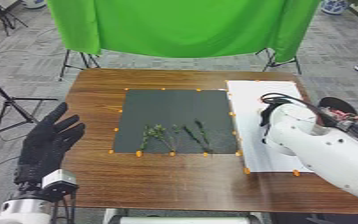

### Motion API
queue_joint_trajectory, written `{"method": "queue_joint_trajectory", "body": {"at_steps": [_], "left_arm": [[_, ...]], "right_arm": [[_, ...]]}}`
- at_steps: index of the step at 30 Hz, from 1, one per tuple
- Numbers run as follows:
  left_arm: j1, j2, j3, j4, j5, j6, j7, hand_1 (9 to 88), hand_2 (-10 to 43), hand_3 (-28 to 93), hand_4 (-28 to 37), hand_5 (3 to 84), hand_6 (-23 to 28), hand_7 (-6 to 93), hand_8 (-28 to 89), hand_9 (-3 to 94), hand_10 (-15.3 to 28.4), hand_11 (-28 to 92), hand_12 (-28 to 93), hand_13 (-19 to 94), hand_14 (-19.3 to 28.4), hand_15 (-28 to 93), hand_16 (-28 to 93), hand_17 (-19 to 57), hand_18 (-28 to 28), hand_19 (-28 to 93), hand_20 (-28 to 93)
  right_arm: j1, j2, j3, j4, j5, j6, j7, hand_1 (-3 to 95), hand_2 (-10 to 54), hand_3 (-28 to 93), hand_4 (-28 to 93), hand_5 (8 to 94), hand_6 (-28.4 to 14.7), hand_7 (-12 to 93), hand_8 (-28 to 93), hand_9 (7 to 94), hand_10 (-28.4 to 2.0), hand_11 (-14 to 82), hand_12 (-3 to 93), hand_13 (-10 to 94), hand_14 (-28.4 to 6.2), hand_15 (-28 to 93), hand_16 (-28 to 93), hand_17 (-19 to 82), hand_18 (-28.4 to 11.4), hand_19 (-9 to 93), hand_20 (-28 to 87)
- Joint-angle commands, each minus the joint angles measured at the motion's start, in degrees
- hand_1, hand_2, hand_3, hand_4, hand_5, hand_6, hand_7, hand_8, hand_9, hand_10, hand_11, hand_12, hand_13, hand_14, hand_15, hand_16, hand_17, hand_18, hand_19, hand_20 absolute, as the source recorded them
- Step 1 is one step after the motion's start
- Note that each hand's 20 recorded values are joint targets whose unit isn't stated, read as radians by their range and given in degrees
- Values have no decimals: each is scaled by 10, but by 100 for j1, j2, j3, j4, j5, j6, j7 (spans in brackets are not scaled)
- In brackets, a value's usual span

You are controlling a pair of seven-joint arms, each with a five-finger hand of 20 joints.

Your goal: Arrange flowers

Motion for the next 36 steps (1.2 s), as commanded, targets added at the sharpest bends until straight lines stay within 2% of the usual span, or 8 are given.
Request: {"method": "queue_joint_trajectory", "body": {"at_steps": [1,10,13,19,23,26,33,36], "left_arm": [[-69,-13,39,25,23,-93,-64,300,70,647,-206,351,87,105,-81,310,189,287,107,198,258,557,-123,-79,258,510,49],[-123,-81,16,43,81,-148,-222,301,71,646,-207,353,88,105,-81,310,189,287,107,199,258,556,-123,-79,258,511,48],[-102,-159,-18,32,131,-156,-318,301,71,647,-206,353,88,106,-81,310,190,287,107,199,258,557,-123,-79,258,512,48],[-65,-161,-9,23,79,-148,-270,300,71,647,-206,354,89,105,-81,311,190,288,107,199,258,558,-123,-79,258,512,48],[-29,-147,-10,20,43,-129,-227,300,71,647,-207,354,90,104,-81,312,190,289,107,199,258,558,-123,-79,258,512,48],[13,-80,12,11,-42,-74,-104,301,71,647,-207,354,90,104,-81,312,190,289,106,199,258,558,-123,-79,258,513,48],[66,-58,19,9,-52,-65,-22,300,71,647,-206,355,90,105,-81,313,190,290,106,199,259,558,-124,-79,258,512,47],[90,-59,-12,3,-55,-59,-14,300,71,647,-206,355,90,104,-81,313,190,290,105,200,258,558,-124,-79,257,512,46]], "right_arm": [[3,-97,-203,-73,-216,233,-67,410,-36,736,-198,534,-68,172,-95,683,-209,193,151,767,-127,575,112,595,-123,932,-68],[-27,-143,-347,24,-281,403,-76,419,-39,731,-205,561,-44,190,-97,699,-198,198,151,768,-124,568,113,593,-121,932,-93],[-53,-127,-449,20,-378,616,-87,465,-45,722,-226,602,-30,211,-38,730,-173,201,152,785,-111,544,118,591,-120,932,-110],[-61,-109,-620,0,-602,870,-176,557,-72,680,-255,701,-2,245,24,830,-109,141,242,846,-74,467,148,605,-104,932,-150],[-81,-79,-646,-39,-714,955,-185,576,-75,695,-267,747,1,253,50,875,-88,112,279,859,-63,455,157,611,-101,932,-125],[-57,-54,-660,-75,-777,989,-199,579,-76,698,-269,759,1,254,51,882,-86,112,284,863,-60,455,160,611,-100,932,-118],[-21,-25,-556,-248,-857,932,-66,579,-82,711,-257,781,-7,249,61,895,-86,114,286,872,-58,451,165,614,-99,932,-94],[-133,-141,-124,-329,-483,317,-19,549,-93,720,-233,719,-44,225,73,845,-125,140,260,848,-73,466,162,610,-104,932,-115]]}}
